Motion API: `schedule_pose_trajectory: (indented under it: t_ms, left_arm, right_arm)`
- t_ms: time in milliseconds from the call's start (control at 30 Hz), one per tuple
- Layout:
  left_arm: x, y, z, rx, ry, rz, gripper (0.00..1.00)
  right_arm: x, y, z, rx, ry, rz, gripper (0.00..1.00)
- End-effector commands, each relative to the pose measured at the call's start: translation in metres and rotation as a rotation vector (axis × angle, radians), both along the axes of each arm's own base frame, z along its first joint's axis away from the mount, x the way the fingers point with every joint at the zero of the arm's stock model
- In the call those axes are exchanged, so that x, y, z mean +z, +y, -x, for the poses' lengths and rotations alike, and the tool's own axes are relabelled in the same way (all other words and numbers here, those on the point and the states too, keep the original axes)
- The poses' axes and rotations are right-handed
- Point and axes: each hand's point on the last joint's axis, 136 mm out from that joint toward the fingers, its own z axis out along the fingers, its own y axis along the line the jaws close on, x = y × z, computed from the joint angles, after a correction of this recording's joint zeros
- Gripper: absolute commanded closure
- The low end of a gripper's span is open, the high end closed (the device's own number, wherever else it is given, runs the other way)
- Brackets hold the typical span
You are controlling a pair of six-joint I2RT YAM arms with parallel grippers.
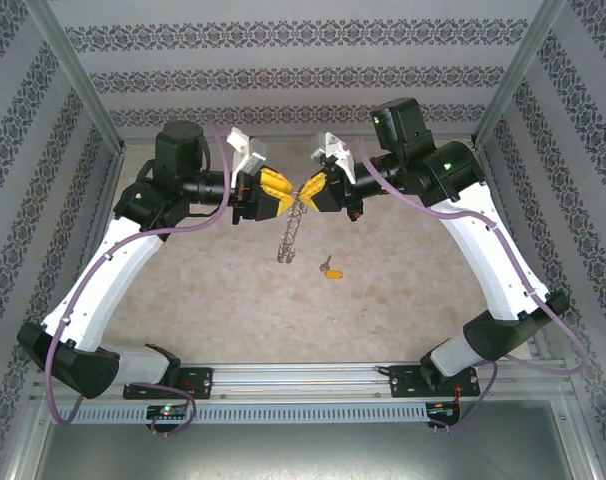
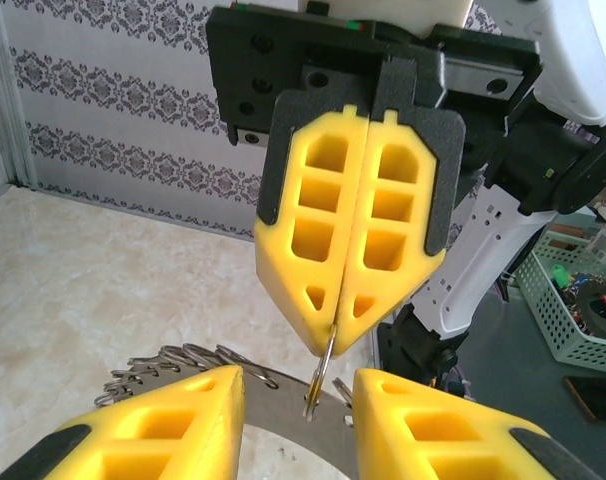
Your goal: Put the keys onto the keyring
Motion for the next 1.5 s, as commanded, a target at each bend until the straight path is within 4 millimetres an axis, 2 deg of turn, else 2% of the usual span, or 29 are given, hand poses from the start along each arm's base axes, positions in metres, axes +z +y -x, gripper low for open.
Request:
schedule_pose_trajectory:
  t_ms: [0, 300, 567, 767, 933, 967, 1133, 1200, 1233, 1333, 1467]
  left_arm:
    - [0.003, -0.003, 0.005, -0.022, -0.029, -0.008, 0.67]
    - [0.004, -0.007, 0.007, -0.037, -0.028, -0.004, 0.86]
    - [0.009, -0.009, 0.009, -0.050, -0.023, 0.013, 0.99]
    - [0.008, -0.009, 0.011, -0.053, -0.018, 0.016, 1.00]
    - [0.005, -0.006, 0.010, -0.037, -0.014, 0.010, 1.00]
    - [0.003, -0.005, 0.010, -0.032, -0.010, 0.010, 1.00]
    - [-0.004, -0.001, 0.006, -0.009, 0.012, 0.013, 1.00]
    - [-0.008, 0.002, 0.002, 0.006, 0.023, 0.011, 1.00]
    - [-0.011, 0.002, 0.000, 0.015, 0.029, 0.010, 1.00]
    - [-0.016, 0.005, -0.006, 0.039, 0.041, 0.016, 1.00]
    - [-0.029, 0.012, -0.014, 0.089, 0.065, 0.002, 1.00]
  right_arm:
    - [0.018, 0.003, 0.011, 0.057, -0.034, -0.054, 1.00]
    - [0.017, 0.005, 0.010, 0.064, -0.027, -0.054, 1.00]
    - [0.014, 0.005, 0.008, 0.058, -0.028, -0.048, 1.00]
    - [0.011, 0.003, -0.001, 0.013, -0.052, -0.037, 1.00]
    - [0.015, -0.008, -0.021, -0.117, -0.062, -0.073, 0.62]
    - [0.017, -0.012, -0.026, -0.141, -0.053, -0.090, 0.58]
    - [0.012, -0.033, -0.040, -0.277, -0.019, -0.133, 0.50]
    - [0.007, -0.042, -0.047, -0.345, 0.006, -0.155, 0.44]
    - [0.002, -0.046, -0.050, -0.378, 0.021, -0.164, 0.41]
    - [-0.033, -0.059, -0.065, -0.511, 0.079, -0.098, 0.34]
    - [-0.117, -0.093, -0.096, -0.821, 0.329, 0.117, 0.35]
